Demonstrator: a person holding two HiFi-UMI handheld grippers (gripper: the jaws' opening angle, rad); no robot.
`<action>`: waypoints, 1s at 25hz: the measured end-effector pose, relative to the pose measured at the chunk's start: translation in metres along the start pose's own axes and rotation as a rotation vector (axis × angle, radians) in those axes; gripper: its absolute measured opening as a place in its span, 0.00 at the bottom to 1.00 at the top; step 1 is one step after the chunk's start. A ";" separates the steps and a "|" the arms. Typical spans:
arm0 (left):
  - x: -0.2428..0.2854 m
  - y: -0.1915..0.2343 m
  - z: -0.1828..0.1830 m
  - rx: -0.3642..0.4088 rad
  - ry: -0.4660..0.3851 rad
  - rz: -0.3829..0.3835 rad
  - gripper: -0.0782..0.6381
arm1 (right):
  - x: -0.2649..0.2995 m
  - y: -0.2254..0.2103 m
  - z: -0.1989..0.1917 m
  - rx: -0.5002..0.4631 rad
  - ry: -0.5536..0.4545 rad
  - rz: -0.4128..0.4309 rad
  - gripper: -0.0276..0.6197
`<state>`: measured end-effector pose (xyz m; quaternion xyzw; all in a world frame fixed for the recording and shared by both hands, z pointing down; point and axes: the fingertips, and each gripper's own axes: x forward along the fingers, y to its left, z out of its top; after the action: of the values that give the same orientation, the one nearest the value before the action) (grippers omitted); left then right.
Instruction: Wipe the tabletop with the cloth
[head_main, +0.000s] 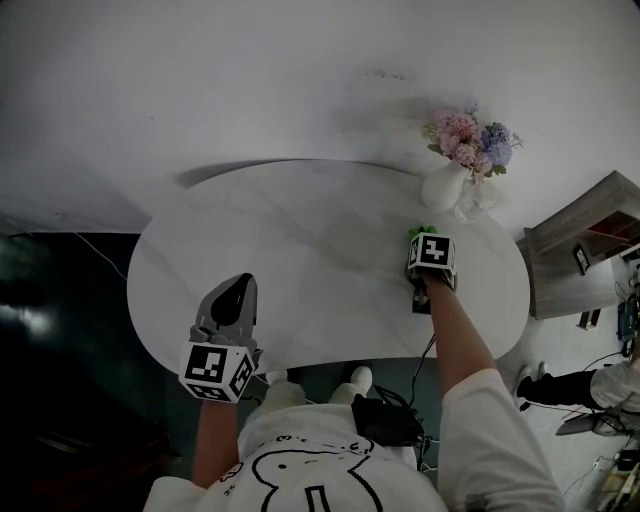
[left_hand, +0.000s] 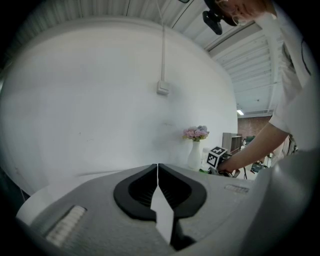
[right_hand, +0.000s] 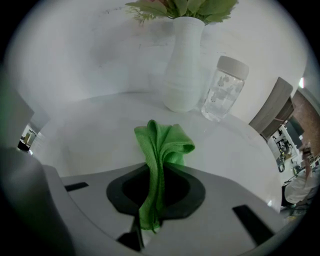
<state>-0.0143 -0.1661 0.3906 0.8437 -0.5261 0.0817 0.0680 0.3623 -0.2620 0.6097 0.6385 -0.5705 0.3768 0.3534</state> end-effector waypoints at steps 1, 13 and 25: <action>-0.002 0.004 0.000 -0.002 0.000 0.002 0.14 | 0.000 0.003 0.000 -0.002 -0.002 0.000 0.11; -0.026 0.050 -0.004 -0.036 -0.021 0.055 0.14 | -0.002 0.044 0.000 -0.019 0.005 0.000 0.11; -0.044 0.091 -0.007 -0.058 -0.037 0.081 0.14 | -0.003 0.088 0.000 -0.029 0.010 0.014 0.11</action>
<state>-0.1158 -0.1664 0.3913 0.8207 -0.5633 0.0535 0.0793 0.2743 -0.2693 0.6087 0.6272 -0.5787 0.3743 0.3629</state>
